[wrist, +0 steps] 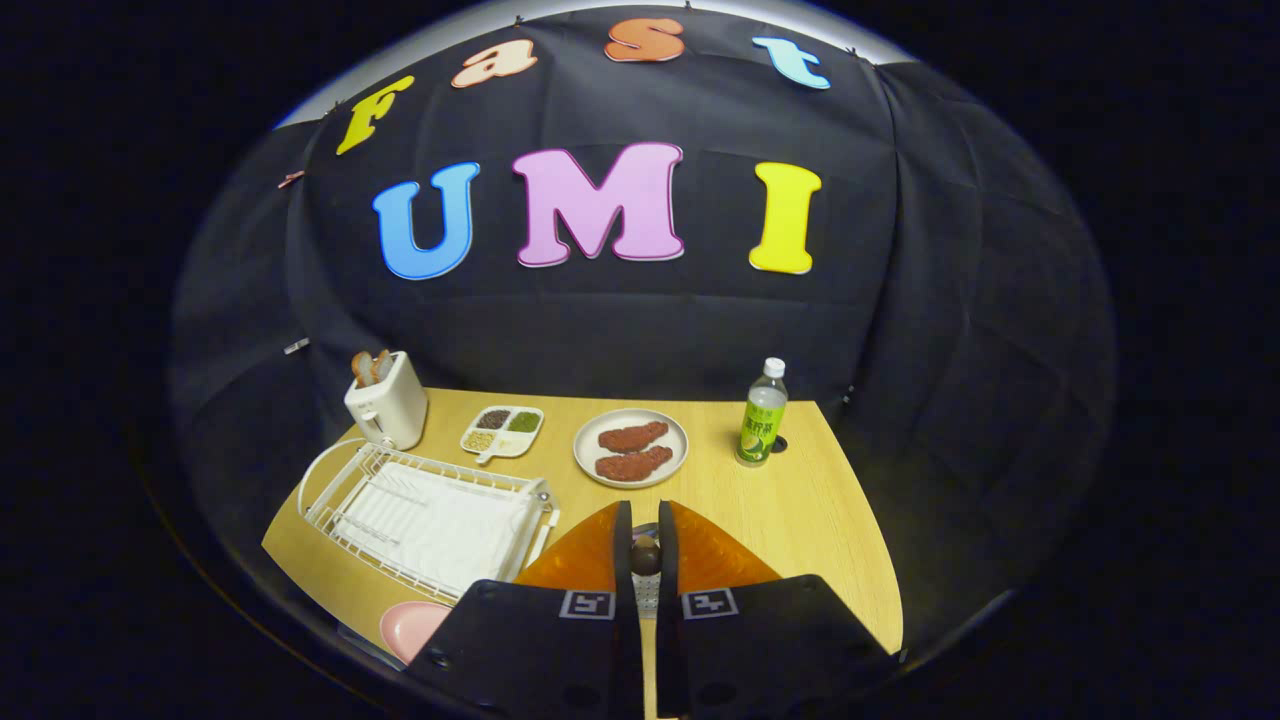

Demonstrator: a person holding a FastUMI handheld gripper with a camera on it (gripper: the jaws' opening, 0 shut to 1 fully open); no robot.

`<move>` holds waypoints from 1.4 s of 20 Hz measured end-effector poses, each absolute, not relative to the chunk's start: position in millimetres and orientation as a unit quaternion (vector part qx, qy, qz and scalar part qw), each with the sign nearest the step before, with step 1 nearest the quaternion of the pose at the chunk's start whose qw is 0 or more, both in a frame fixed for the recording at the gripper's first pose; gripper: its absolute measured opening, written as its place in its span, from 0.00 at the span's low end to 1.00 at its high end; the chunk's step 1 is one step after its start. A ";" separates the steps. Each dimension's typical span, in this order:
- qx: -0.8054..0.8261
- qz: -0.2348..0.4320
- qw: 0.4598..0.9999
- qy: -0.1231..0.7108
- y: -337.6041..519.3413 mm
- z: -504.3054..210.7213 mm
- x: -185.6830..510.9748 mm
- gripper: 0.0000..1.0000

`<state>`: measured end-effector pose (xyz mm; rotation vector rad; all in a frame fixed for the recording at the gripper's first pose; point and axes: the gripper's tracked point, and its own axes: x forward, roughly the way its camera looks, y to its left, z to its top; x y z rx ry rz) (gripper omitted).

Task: Take the plate from the dish rack, then take the spoon from the basket and place it into the plate.

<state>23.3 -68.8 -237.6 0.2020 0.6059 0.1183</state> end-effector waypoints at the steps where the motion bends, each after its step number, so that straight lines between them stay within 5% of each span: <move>1: 0.101 0.070 0.949 0.290 -58.8 -222.6 19.8 0.09; 10: 0.180 0.186 0.915 0.309 62.4 -188.1 -44.9 0.09; 19: 0.179 0.250 0.868 0.389 152.5 -285.6 -115.5 0.09; 28: 0.192 0.288 0.858 0.378 182.3 -340.0 -128.2 0.10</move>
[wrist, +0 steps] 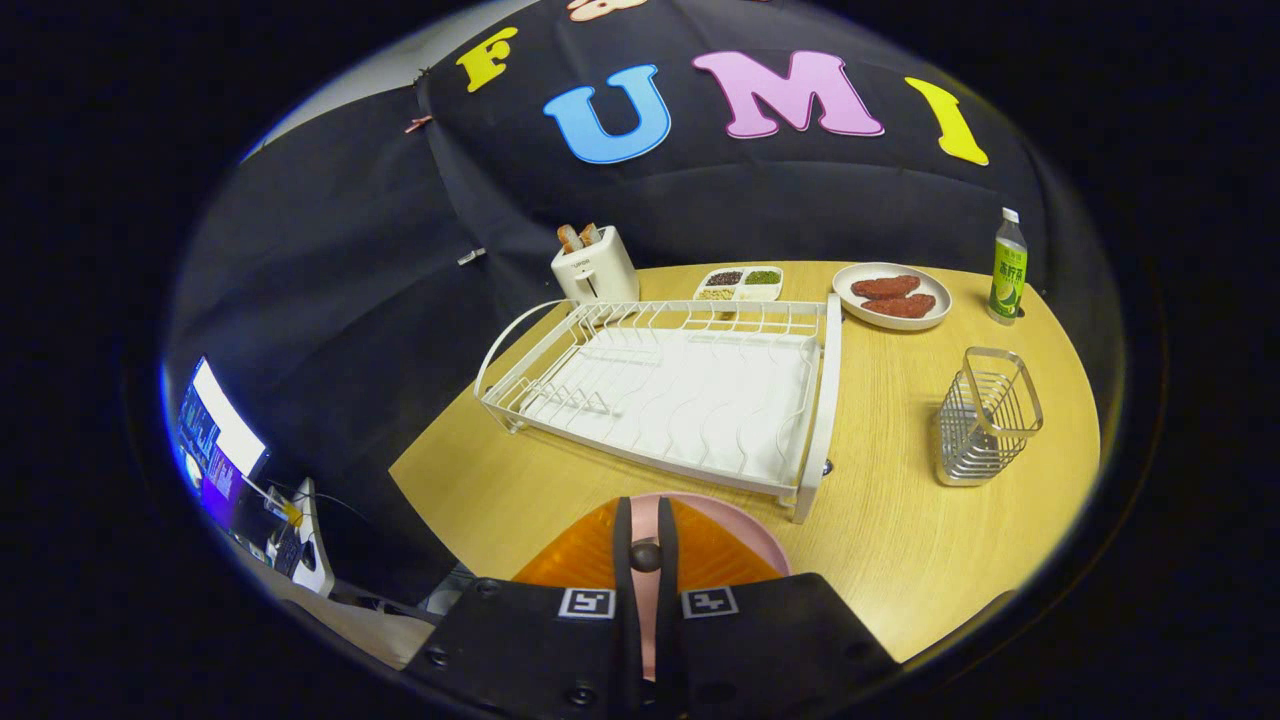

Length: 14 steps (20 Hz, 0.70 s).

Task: Take the plate from the dish rack, then take the spoon from the basket and place it into the plate.

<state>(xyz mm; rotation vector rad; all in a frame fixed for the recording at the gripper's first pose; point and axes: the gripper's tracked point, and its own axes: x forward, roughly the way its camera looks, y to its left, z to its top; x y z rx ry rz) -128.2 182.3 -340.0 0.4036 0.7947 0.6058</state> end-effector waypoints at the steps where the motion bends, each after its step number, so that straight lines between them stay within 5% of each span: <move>1: 0.192 0.294 0.855 0.380 181.5 -340.4 -127.1 0.09; 12: 0.097 0.311 0.808 0.490 162.3 -419.3 -179.5 0.19; 13: 0.093 0.307 0.808 0.494 162.2 -423.9 -180.3 0.22; 14: 0.092 0.303 0.810 0.494 162.1 -424.8 -179.4 0.44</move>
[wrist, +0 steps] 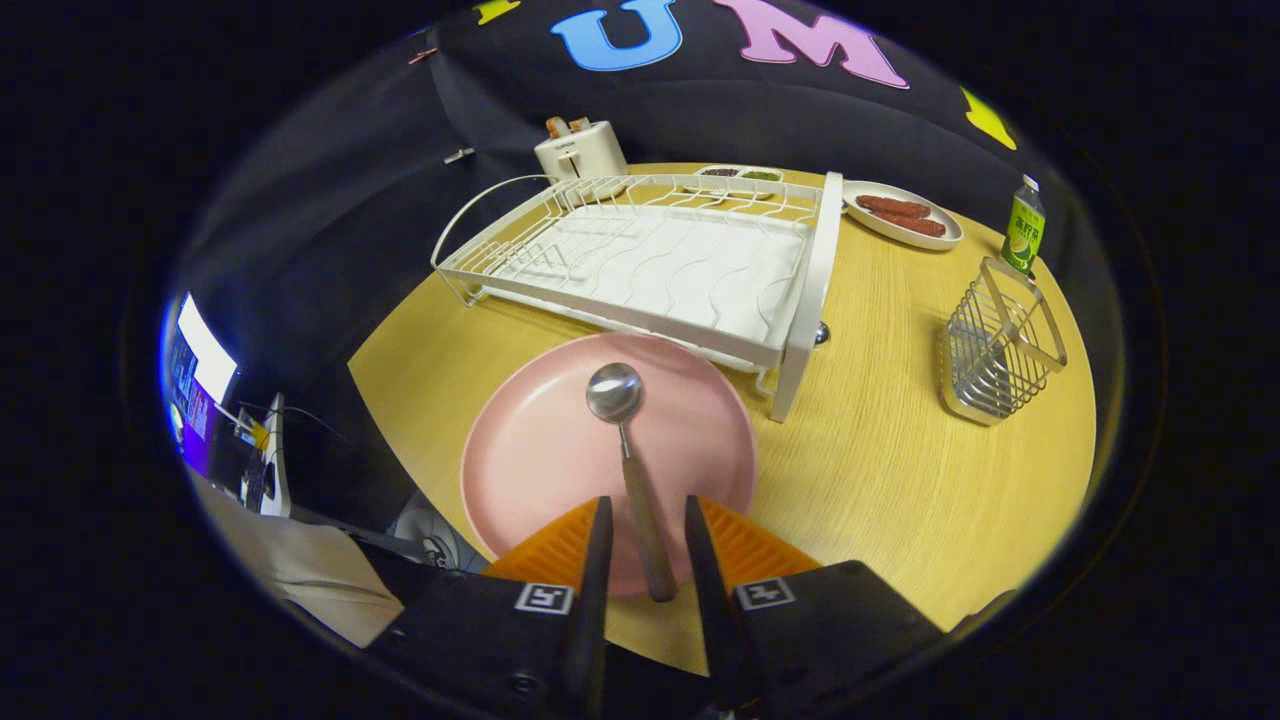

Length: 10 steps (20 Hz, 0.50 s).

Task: Take the plate from the dish rack, then take the spoon from the basket and place it into the plate.

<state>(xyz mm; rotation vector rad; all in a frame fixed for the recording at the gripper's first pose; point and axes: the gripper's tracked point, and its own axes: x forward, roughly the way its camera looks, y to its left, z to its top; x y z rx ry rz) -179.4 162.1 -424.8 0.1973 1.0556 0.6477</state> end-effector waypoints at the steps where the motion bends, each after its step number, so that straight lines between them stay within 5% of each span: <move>1: 0.093 0.302 0.812 0.490 161.8 -420.9 -178.8 0.55; 3: 0.098 0.296 0.819 0.481 161.7 -417.2 -175.7 0.78; 4: 0.098 0.294 0.822 0.478 159.2 -414.1 -174.7 0.98; 10: 0.083 0.276 0.853 0.436 138.1 -374.1 -154.9 0.99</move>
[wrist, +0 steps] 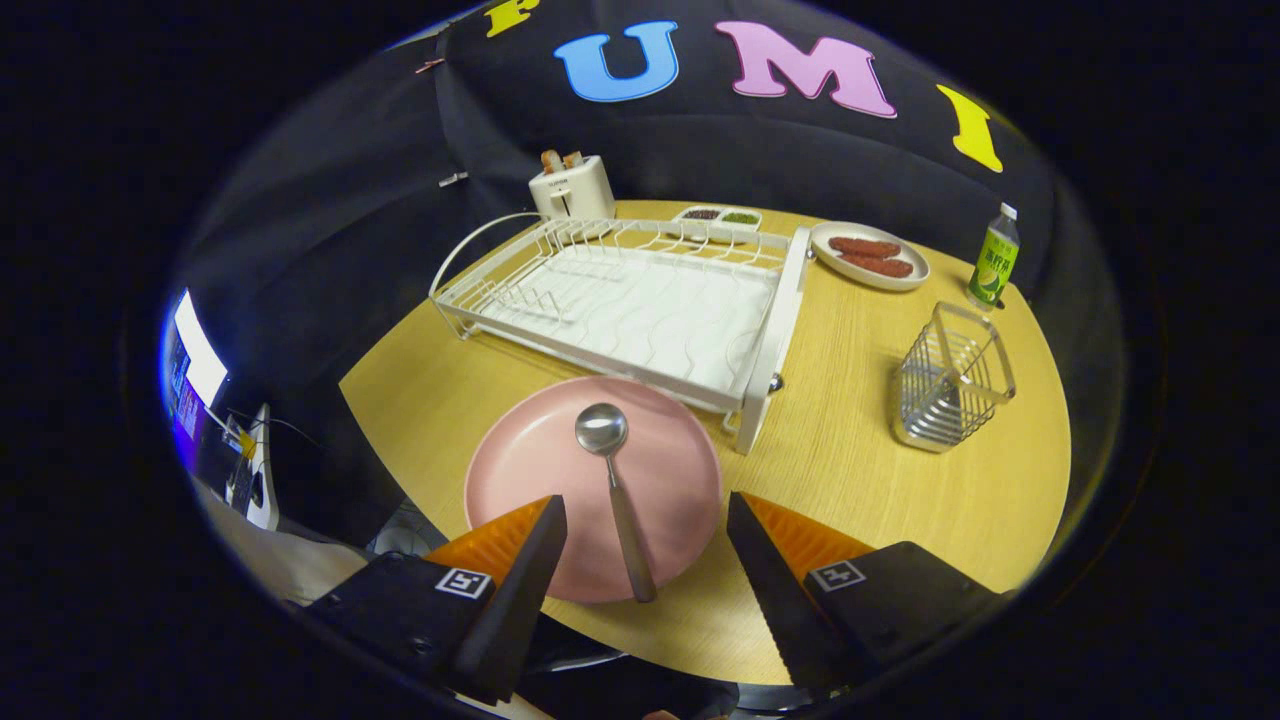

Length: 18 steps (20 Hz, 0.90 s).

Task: Take the plate from the dish rack, then take the spoon from the basket and place it into the plate.

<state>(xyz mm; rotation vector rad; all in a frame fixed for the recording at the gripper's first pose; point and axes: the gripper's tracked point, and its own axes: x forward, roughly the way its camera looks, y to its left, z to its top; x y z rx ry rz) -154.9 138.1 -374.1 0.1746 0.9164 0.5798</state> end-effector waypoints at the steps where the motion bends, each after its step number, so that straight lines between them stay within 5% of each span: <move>1: 0.081 0.270 0.862 0.421 131.7 -358.1 -148.0 0.99; 18: 0.070 0.103 0.980 0.156 -5.0 -98.6 -17.8 0.98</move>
